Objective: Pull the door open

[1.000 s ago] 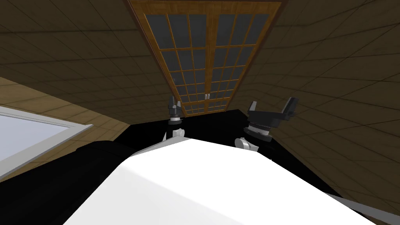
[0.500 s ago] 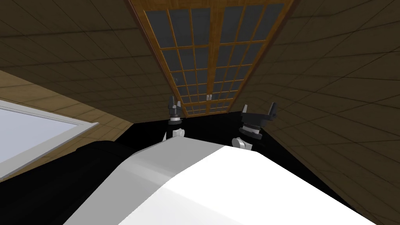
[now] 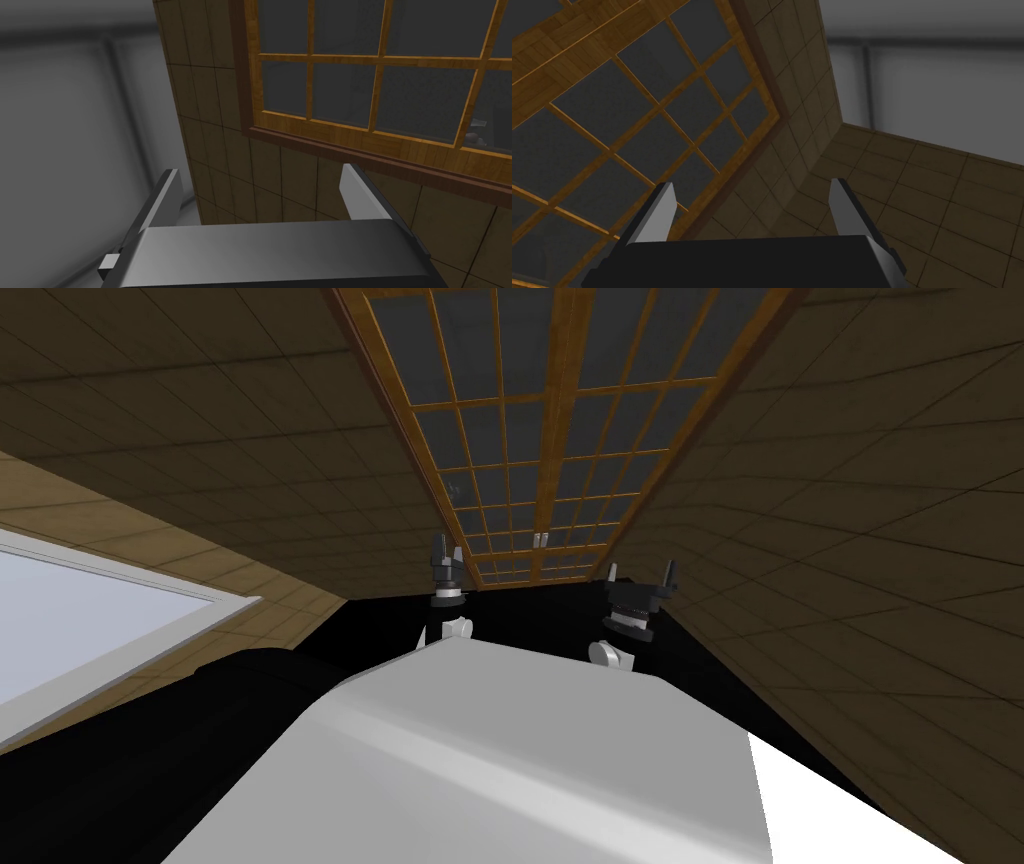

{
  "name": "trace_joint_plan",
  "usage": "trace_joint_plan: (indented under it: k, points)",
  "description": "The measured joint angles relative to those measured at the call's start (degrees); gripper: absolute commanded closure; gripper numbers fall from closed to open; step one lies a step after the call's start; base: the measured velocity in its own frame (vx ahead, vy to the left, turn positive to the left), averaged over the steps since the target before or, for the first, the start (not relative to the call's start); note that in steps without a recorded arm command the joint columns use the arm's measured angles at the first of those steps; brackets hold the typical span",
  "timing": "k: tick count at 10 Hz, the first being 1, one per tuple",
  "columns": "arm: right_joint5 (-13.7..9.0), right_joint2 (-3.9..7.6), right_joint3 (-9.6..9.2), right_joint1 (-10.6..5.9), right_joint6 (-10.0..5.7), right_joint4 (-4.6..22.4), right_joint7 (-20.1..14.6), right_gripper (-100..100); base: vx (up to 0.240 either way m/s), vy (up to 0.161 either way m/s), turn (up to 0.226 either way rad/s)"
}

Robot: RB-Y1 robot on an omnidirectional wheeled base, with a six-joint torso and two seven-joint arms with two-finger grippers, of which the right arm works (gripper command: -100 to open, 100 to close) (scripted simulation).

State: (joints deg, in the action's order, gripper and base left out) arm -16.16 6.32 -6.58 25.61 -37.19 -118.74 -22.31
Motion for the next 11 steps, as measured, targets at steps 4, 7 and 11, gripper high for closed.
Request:
trace_joint_plan:
  k: [4, 7, 11]
  points:
    - [-2.8, 1.58, -2.25, -0.54, -1.86, 5.4, -4.6, -100, 0.117, -0.004, 0.087]
    - [-4.7, 2.5, -3.35, -1.83, -2.9, 9.6, -7.6, -100, 0.097, 0.002, 0.087]
    - [-7.5, 4.04, -4.88, -2.41, -3.92, 13.7, -11.9, -100, 0.094, -0.003, 0.086]
